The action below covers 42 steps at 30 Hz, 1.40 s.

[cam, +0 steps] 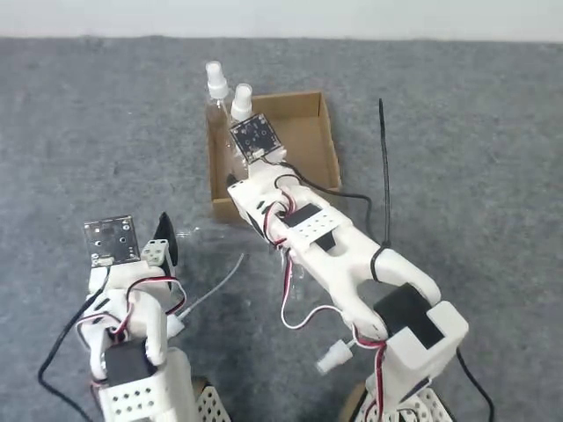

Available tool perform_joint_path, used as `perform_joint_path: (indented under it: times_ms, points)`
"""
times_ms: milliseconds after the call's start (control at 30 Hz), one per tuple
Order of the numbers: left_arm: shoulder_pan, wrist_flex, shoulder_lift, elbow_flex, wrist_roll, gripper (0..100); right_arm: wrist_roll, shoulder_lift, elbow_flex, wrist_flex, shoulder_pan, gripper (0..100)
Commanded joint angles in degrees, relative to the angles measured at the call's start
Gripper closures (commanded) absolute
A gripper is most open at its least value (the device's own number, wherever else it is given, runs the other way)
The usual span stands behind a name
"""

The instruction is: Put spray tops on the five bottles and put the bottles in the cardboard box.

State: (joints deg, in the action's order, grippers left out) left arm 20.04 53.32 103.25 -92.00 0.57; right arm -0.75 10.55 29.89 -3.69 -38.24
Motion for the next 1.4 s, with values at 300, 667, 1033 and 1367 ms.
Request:
perform_joint_path:
  times_ms: [300,667,1033,1367]
  points:
    - [0.44,-1.76,-0.09,0.13,0.53,81,0.00,-1.36,-2.20,-0.57,-0.66,71.2]
    - [0.44,-1.93,-0.09,0.13,0.53,81,-0.44,-8.04,-2.46,-10.95,-0.57,71.2]
    - [0.44,-1.85,-0.09,0.13,0.53,81,-0.53,-13.49,-2.46,-20.26,-0.57,71.2]
    - [2.90,-2.11,-0.09,0.31,0.53,81,-0.53,-20.53,-2.64,-33.27,-0.57,71.3]
